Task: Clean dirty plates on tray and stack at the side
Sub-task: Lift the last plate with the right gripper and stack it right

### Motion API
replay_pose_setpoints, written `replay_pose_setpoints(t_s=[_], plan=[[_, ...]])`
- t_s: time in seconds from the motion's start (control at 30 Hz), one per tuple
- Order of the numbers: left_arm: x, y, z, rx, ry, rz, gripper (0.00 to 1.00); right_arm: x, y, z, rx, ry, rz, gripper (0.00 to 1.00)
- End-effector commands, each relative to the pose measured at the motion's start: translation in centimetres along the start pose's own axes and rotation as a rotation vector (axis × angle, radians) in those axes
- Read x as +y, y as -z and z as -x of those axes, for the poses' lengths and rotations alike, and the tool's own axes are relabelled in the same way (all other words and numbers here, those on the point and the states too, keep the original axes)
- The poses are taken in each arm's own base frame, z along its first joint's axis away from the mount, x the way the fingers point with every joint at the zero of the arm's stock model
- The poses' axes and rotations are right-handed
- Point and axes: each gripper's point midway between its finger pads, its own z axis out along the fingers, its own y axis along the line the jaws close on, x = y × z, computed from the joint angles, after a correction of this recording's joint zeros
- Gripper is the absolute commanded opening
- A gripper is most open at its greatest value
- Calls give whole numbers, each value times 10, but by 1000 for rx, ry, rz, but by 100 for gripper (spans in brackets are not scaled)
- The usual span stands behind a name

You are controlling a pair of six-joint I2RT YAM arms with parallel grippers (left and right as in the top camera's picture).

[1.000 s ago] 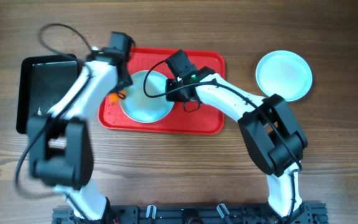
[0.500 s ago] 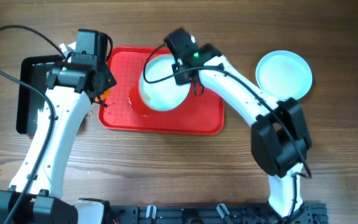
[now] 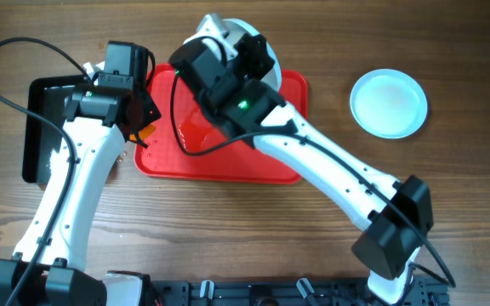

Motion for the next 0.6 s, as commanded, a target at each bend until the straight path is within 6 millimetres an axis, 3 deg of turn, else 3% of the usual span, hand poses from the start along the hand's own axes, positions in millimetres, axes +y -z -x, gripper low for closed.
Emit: replay_pose_setpoints(t_s=[0.0, 0.47, 0.57], plan=[[-1, -6, -7, 25, 8, 5, 4, -23, 5, -7, 50, 76, -112, 4], [-1, -9, -8, 25, 8, 5, 4, -14, 4, -17, 62, -60, -78, 4], [-2, -9, -9, 31, 7, -2, 4, 23, -6, -25, 70, -193, 154, 4]])
